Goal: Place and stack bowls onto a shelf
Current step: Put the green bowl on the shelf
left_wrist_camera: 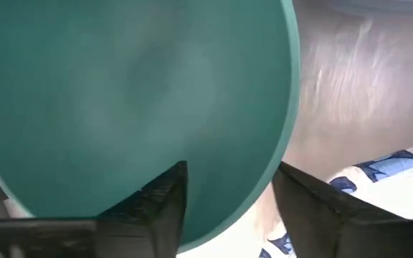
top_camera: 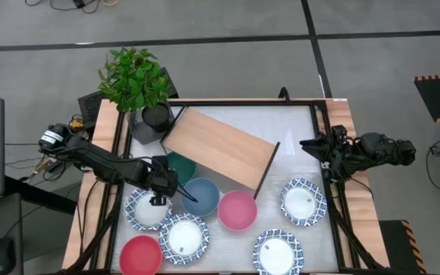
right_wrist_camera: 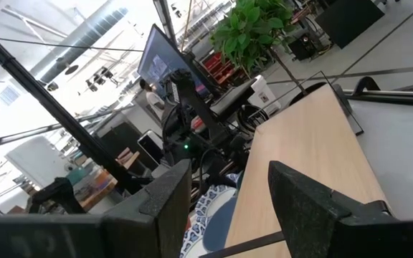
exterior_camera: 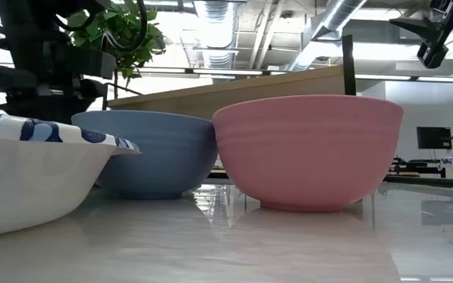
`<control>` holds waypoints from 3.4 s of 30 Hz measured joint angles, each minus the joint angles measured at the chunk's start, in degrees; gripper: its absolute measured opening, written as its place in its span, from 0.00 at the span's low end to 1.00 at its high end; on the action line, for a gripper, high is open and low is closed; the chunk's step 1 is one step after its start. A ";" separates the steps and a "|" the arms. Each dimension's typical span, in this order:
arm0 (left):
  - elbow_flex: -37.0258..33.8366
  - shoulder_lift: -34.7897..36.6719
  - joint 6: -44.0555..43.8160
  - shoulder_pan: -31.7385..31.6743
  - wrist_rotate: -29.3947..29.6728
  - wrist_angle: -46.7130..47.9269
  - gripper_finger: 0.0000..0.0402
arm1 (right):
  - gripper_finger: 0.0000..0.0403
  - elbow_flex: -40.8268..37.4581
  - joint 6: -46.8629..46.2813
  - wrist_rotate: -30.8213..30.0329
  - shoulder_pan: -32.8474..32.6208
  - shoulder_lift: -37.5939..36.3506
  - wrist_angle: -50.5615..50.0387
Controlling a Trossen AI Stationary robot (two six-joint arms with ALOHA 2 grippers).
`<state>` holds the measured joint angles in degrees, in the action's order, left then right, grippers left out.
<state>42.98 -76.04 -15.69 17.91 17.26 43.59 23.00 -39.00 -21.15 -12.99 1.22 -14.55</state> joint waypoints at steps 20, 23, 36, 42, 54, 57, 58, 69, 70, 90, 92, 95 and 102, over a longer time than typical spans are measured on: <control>3.88 0.05 -1.44 -1.57 -5.23 2.86 0.00 | 0.53 0.00 -0.10 0.00 0.02 -0.01 -0.23; 6.43 0.05 -1.24 -1.57 -7.33 3.30 0.00 | 0.53 0.00 -0.10 0.00 0.02 0.01 -0.53; 21.58 0.05 -4.97 -1.53 -24.17 17.21 0.00 | 0.53 0.00 -0.03 0.02 0.01 0.00 -1.70; 32.44 0.05 -7.04 -1.44 -23.40 24.44 0.00 | 0.53 0.00 -0.03 0.02 0.01 0.01 -1.71; 45.03 -0.03 10.35 -9.68 -1.96 24.71 0.00 | 0.53 0.02 0.31 0.02 0.02 0.01 -1.74; 45.10 -1.21 14.86 -13.76 -3.99 24.86 0.00 | 0.53 0.01 0.43 0.02 0.00 0.01 -1.72; 45.17 -1.81 16.62 -14.98 -4.70 25.24 0.00 | 0.53 0.02 0.43 0.02 0.02 0.01 -1.75; 58.02 -16.96 34.66 -23.51 -6.34 40.23 0.00 | 0.53 0.02 0.43 -1.36 0.02 -0.01 -1.72; 59.73 -18.35 35.86 -24.11 -6.29 41.97 0.00 | 0.53 0.02 0.43 -1.36 0.00 -0.01 -1.72; 65.64 -24.49 51.78 -29.66 -9.50 46.37 0.00 | 0.53 0.02 0.42 -1.60 0.01 -0.01 -1.72; 65.64 -24.49 52.37 -29.65 -9.51 46.45 0.00 | 0.53 0.02 0.43 -1.64 0.02 -0.01 -1.72; 65.64 -24.49 52.81 -29.64 -9.46 46.40 0.00 | 0.53 0.02 0.44 -1.68 0.02 -0.01 -1.72; 65.64 -24.49 54.07 -29.65 -8.31 46.45 0.00 | 0.53 0.02 0.45 -1.70 0.00 -0.01 -1.74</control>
<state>108.62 -100.53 38.37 -11.74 8.95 90.04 23.03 -38.54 -22.85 -12.99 1.21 -16.29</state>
